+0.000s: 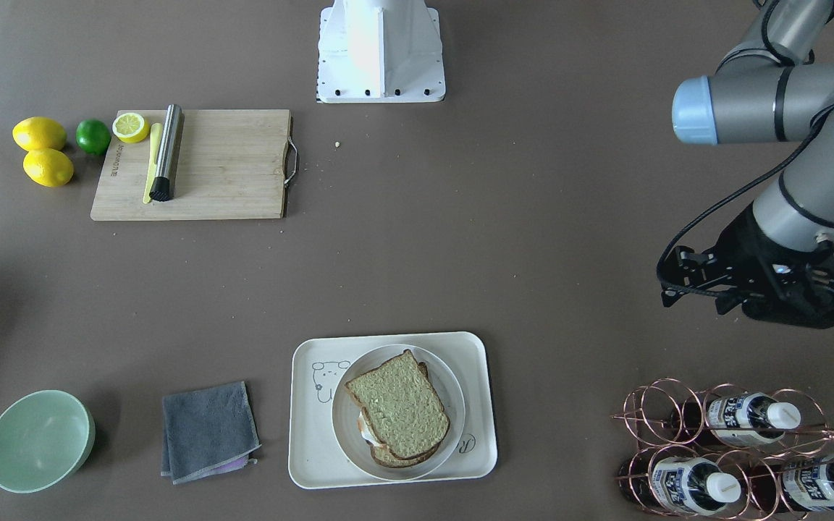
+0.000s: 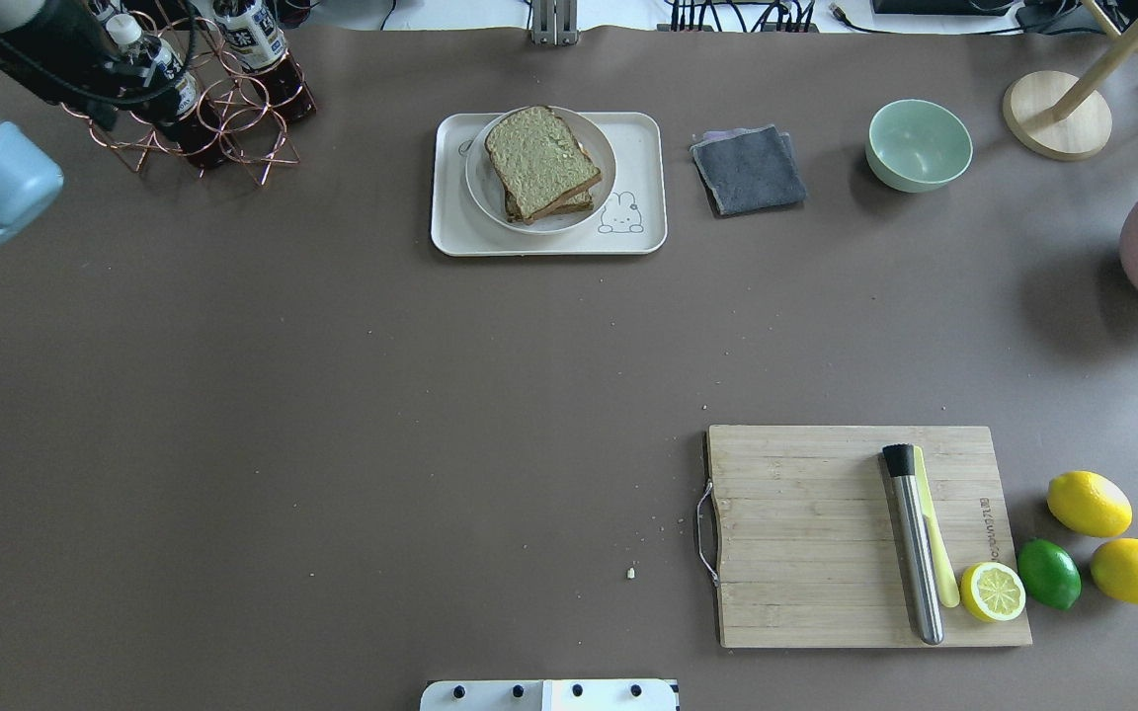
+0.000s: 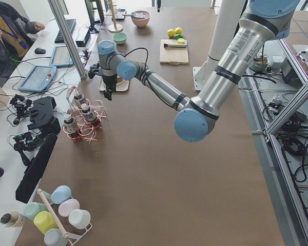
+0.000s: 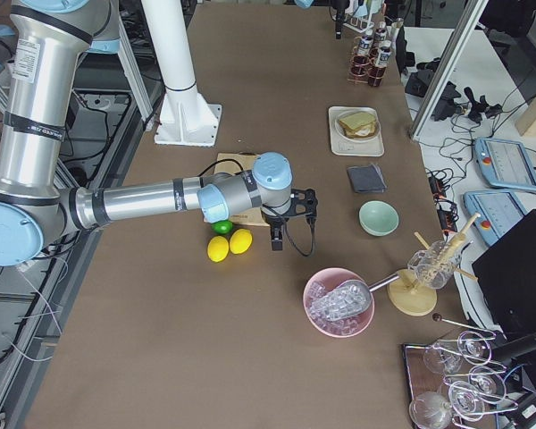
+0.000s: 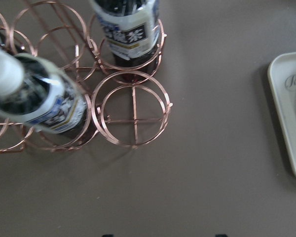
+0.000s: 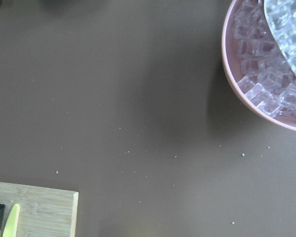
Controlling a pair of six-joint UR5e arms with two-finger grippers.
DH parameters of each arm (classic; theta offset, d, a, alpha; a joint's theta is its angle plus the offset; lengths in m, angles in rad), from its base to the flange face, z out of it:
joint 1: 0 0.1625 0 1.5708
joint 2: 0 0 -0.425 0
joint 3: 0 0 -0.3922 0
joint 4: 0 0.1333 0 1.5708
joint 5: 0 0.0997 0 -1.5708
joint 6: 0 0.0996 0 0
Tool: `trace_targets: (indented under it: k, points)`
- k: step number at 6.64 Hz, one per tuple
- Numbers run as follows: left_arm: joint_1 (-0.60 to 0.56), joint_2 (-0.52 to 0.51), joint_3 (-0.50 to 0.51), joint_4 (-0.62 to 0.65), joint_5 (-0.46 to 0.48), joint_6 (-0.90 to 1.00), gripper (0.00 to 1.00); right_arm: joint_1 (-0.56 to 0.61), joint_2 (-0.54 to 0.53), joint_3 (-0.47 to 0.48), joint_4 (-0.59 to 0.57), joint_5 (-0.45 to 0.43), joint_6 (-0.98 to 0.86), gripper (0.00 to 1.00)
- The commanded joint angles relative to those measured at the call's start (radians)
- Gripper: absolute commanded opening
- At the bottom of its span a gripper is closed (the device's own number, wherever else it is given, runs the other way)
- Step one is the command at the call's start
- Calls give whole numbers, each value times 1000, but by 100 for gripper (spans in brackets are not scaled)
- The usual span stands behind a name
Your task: Make sandwich and place on tray
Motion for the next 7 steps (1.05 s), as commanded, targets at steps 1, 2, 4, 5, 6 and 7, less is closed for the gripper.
trace_targets:
  k: [1, 2, 4, 5, 6, 7]
  points:
    - [-184, 291, -214, 101, -2, 369, 98, 122, 95, -36, -239, -80, -296, 100]
    - [-288, 373, -190, 106, -5, 602, 98, 179, 122, -73, -298, -82, -388, 100]
    - [-415, 517, -187, 103, -10, 749, 98, 232, 115, -102, -300, -87, -424, 100]
    - [-458, 574, -196, 103, -13, 771, 98, 232, 114, -99, -300, -91, -430, 100]
    - [-488, 593, -204, 104, -61, 771, 98, 232, 112, -99, -299, -111, -432, 100]
    - [-495, 604, -199, 130, -78, 770, 98, 232, 106, -95, -296, -135, -432, 100]
